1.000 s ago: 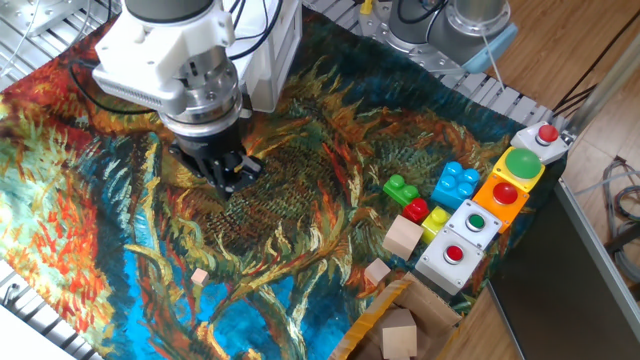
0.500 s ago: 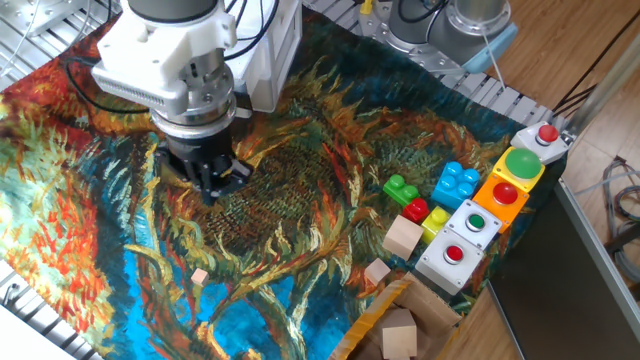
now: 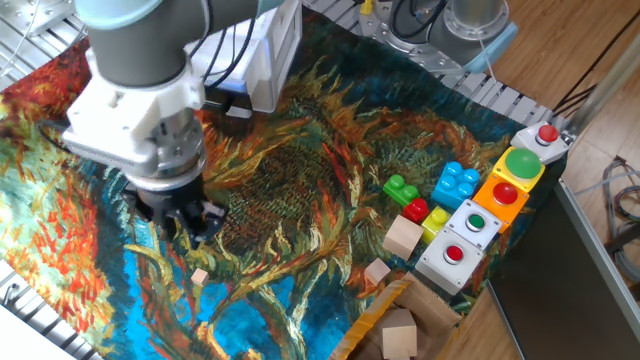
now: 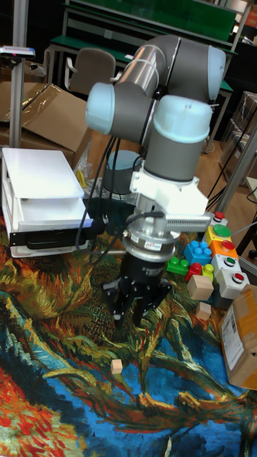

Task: Put things in the drawer

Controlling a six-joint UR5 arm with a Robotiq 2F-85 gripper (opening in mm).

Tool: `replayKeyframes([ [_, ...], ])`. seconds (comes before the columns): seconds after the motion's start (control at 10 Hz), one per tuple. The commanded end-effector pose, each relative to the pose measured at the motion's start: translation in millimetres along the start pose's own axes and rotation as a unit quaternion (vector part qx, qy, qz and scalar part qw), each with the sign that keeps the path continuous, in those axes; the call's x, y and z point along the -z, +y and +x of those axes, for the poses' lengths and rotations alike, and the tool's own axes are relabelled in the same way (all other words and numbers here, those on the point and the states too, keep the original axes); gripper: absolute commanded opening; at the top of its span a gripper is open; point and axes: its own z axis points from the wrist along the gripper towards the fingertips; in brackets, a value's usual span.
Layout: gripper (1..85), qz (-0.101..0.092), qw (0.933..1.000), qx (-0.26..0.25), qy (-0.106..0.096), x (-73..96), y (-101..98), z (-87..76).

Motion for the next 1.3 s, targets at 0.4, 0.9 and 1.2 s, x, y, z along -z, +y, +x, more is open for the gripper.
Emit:
replayKeyframes([
  [0.4, 55.0, -0.041, 0.9973, -0.050, 0.036, -44.9, 13.8, -17.3],
  [0.9, 50.0, -0.015, 0.9964, -0.069, 0.046, -57.2, -1.3, -16.5],
  [1.2, 47.0, -0.032, 0.9949, -0.084, 0.045, -83.7, -7.5, -6.7],
])
